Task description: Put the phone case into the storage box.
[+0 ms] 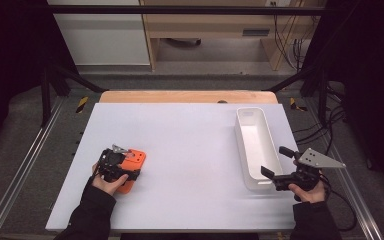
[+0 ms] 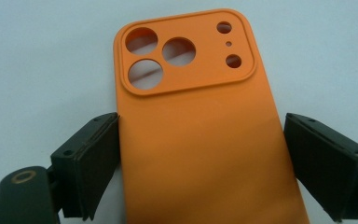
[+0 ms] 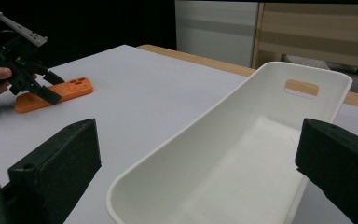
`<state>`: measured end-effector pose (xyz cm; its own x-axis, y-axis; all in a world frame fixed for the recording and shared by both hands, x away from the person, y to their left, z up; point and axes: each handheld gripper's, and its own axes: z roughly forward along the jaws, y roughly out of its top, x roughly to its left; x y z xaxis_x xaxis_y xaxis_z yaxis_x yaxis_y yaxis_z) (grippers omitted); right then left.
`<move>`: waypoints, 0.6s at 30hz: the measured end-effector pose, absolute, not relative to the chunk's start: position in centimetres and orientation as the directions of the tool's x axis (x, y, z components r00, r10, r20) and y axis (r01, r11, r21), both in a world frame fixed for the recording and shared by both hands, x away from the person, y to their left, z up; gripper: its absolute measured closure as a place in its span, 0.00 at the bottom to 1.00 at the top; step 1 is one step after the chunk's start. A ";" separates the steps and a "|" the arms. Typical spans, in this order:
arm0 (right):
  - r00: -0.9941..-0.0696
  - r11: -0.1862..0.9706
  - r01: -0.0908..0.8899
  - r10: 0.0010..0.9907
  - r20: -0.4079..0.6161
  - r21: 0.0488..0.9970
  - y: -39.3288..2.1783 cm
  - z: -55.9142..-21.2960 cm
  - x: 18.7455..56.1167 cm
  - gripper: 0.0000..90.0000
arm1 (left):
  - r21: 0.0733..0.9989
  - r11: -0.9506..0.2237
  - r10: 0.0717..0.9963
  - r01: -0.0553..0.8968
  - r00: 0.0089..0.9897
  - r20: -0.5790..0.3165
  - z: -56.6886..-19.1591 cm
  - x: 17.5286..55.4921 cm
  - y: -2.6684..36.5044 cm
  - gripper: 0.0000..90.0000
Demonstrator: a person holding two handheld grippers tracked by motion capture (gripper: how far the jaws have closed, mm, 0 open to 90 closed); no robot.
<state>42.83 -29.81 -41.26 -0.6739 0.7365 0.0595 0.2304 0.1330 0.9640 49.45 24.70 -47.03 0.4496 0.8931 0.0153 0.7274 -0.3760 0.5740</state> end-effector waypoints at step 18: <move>-0.676 0.135 0.230 0.735 0.058 0.964 -29.8 -41.2 42.8 0.00 | 0.626 -0.368 0.888 0.688 0.459 0.019 -45.0 48.7 24.8 0.14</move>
